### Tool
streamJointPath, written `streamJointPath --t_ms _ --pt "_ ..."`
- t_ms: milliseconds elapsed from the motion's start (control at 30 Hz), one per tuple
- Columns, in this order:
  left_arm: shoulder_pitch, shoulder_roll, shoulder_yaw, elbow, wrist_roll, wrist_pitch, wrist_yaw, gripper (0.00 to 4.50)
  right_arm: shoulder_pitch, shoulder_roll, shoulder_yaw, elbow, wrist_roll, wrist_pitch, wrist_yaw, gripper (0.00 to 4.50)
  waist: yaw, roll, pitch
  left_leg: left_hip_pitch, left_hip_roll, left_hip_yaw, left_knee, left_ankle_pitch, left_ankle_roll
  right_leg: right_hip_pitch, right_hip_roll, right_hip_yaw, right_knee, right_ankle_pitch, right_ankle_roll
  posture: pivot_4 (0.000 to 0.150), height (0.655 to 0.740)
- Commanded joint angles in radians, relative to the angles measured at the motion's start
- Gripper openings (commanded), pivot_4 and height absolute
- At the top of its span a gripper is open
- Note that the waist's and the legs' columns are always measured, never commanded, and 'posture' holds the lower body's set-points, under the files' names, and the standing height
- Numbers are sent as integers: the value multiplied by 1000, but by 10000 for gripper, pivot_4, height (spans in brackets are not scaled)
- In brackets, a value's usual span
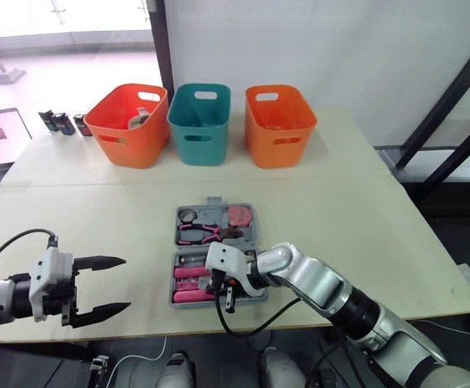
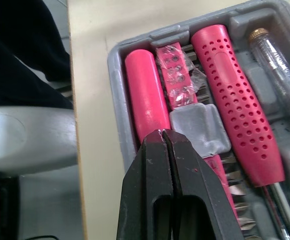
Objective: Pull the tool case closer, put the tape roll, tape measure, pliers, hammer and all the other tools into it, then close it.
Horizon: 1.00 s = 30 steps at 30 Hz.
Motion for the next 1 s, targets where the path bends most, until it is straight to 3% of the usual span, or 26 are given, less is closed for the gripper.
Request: streamJointPath --t_ms 33,300,467,633,733,967,1000 --pt "4 -2 11 -14 -2 -5 6 45000 17 -11 39 29 -32 38 7 391 0 0 0 1 0 0 0 0 0 1 0 0 0 0 0 1500 7400" --pt "2 -3 7 -17 2 -4 16 45000 30 8 16 -14 -32 3 18 391 0 -1 -1 5 0 0 0 0 0 6 0 0 -2 0 -1 1500 7400" --pt "-40 -28 -15 -3 22 11 85 45000 0 31 -140 -161 76 -40 72 391 0 0 0 4 0 0 0 0 0 5 0 0 -2 0 0 1500 7400" --pt "-149 -102 -75 34 60 92 229 45000 -41 4 -370 -260 223 76 82 391 8 -1 -1 4 0 -1 0 0 0 7 0 0 -2 0 0 1500 7400" --pt "-198 -121 -131 69 95 123 253 36766 -46 -60 -431 -168 169 79 17 0 10 -2 -1 4 0 -1 1 0 0 8 0 0 -3 0 1 1500 7400" --pt "-376 -212 -249 248 230 125 388 1131 -43 -219 -403 102 15 42 -57 0 24 -1 -1 4 -1 -1 1 0 0 7 0 0 -4 0 1 1500 7400" --pt "-389 -219 -258 271 242 114 394 477 -45 -218 -404 117 14 41 -55 0 21 -1 -1 4 -1 -1 1 0 0 7 0 0 -4 1 3 1500 7400"
